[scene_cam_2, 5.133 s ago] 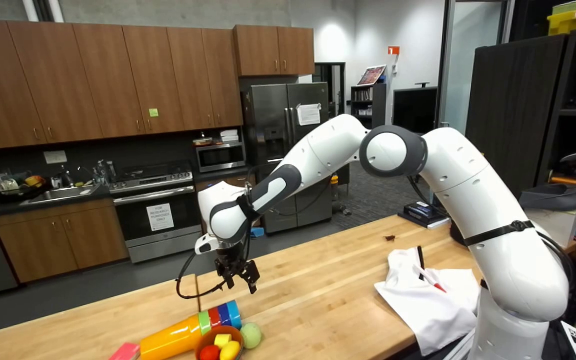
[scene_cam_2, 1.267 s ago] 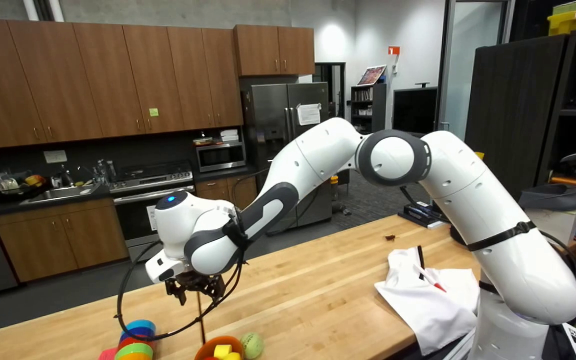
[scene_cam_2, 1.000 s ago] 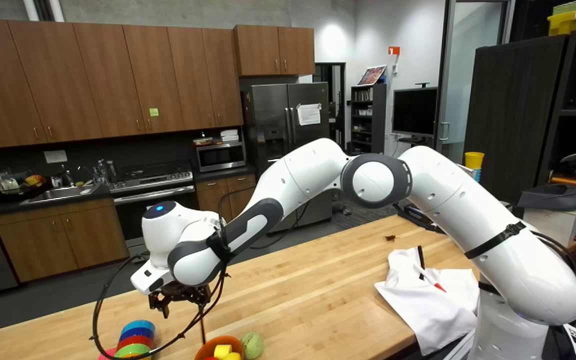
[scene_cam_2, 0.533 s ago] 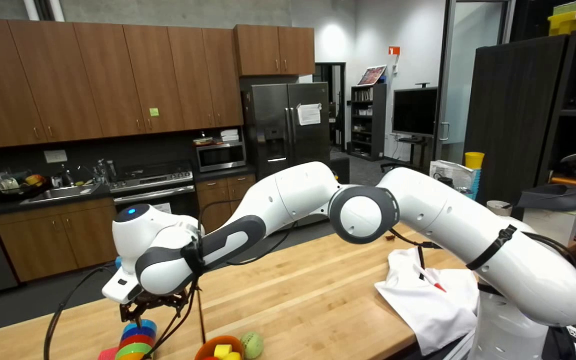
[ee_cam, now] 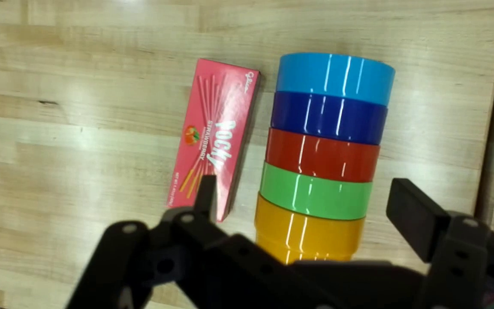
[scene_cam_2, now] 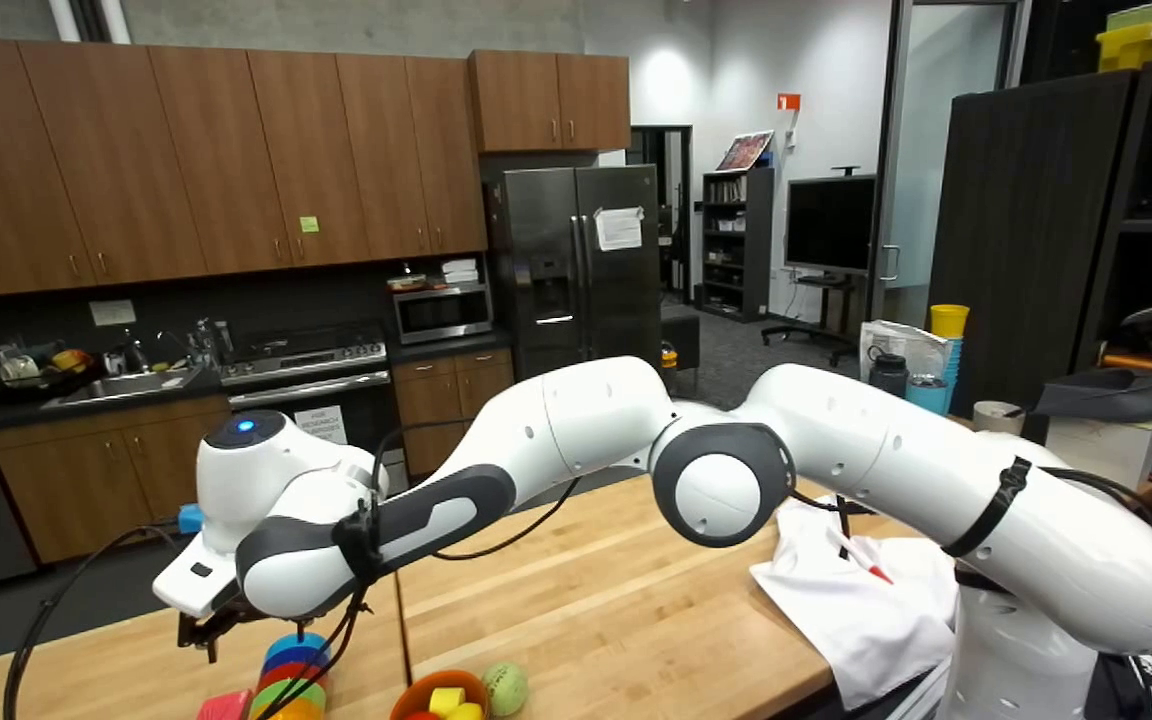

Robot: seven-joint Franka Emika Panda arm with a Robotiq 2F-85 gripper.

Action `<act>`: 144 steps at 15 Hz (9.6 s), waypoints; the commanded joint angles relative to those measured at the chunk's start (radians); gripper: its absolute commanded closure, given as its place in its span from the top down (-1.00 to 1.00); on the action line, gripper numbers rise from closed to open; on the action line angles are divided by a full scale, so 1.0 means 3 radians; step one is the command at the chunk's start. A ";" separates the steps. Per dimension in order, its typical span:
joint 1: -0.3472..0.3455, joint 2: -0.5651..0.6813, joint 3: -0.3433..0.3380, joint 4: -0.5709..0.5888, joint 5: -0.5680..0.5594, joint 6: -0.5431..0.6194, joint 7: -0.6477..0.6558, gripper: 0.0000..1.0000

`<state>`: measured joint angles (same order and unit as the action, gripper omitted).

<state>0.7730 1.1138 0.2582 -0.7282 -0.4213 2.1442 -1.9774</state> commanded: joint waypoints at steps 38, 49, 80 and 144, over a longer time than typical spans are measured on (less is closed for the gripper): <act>0.0035 0.0715 -0.0531 0.1268 0.0806 -0.1991 0.0012 -0.56; 0.0088 0.0750 -0.0571 0.1288 0.0812 -0.2251 0.0214 1.00; -0.0055 0.0729 -0.0461 0.1076 0.1225 -0.2201 0.2428 -0.71; -0.0210 0.0554 -0.0259 0.0987 0.1206 -0.0625 -0.0241 1.00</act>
<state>0.7372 1.3033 0.1355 -0.3855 -0.1079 1.8819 -2.0325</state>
